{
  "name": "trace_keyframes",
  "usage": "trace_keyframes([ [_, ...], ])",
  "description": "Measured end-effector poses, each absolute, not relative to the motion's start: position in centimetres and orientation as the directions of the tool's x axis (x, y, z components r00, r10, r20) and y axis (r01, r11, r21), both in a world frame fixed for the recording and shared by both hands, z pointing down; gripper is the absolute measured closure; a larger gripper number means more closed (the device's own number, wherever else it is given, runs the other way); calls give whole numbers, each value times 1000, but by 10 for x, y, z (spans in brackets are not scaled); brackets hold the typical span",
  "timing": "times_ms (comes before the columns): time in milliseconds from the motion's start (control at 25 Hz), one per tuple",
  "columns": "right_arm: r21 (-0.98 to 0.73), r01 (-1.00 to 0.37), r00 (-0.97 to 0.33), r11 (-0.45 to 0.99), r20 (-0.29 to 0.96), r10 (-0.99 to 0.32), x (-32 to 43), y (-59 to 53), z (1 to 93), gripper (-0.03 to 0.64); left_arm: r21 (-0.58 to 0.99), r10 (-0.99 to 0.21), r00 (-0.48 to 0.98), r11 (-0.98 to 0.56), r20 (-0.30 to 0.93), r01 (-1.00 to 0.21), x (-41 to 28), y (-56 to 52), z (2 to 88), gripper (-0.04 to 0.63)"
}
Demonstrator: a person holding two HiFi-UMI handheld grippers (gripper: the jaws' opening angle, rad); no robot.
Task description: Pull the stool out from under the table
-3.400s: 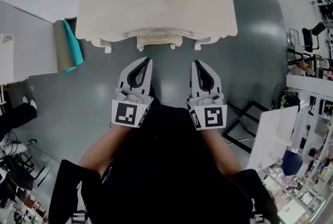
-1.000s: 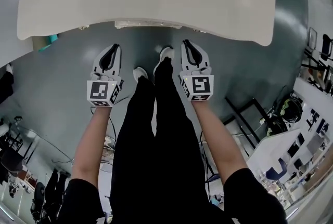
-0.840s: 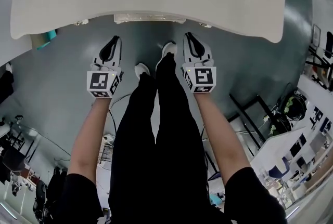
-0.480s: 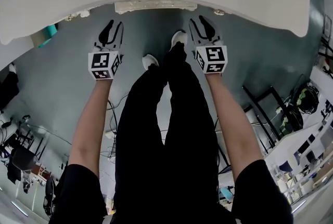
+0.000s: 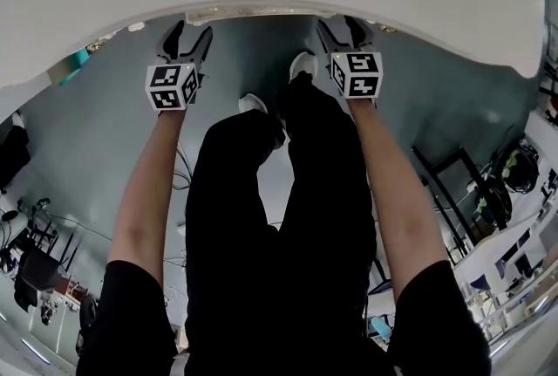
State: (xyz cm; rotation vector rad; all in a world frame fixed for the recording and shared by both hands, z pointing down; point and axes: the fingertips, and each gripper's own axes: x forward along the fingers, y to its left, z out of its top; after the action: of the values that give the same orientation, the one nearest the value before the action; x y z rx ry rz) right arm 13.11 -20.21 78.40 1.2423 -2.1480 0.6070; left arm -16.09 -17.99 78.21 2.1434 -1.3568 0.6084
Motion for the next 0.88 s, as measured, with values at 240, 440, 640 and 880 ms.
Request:
trace_keyframes([
  [240, -145, -889, -412, 435, 669, -619, 130, -217, 805, 318, 189, -662, 394, -362, 638, -913, -163, -194, 809, 301],
  [440, -131, -885, -408, 447, 681, -608, 132, -221, 814, 310, 200, -655, 385, -341, 650, -919, -168, -202, 817, 296],
  [640, -110, -856, -434, 505, 684, -586, 131, -214, 817, 310, 238, -636, 422, -357, 646, -903, -164, -204, 818, 282],
  [880, -136, -855, -450, 500, 674, -586, 125, -220, 819, 304, 331, -610, 486, -356, 626, -874, -166, -204, 820, 252],
])
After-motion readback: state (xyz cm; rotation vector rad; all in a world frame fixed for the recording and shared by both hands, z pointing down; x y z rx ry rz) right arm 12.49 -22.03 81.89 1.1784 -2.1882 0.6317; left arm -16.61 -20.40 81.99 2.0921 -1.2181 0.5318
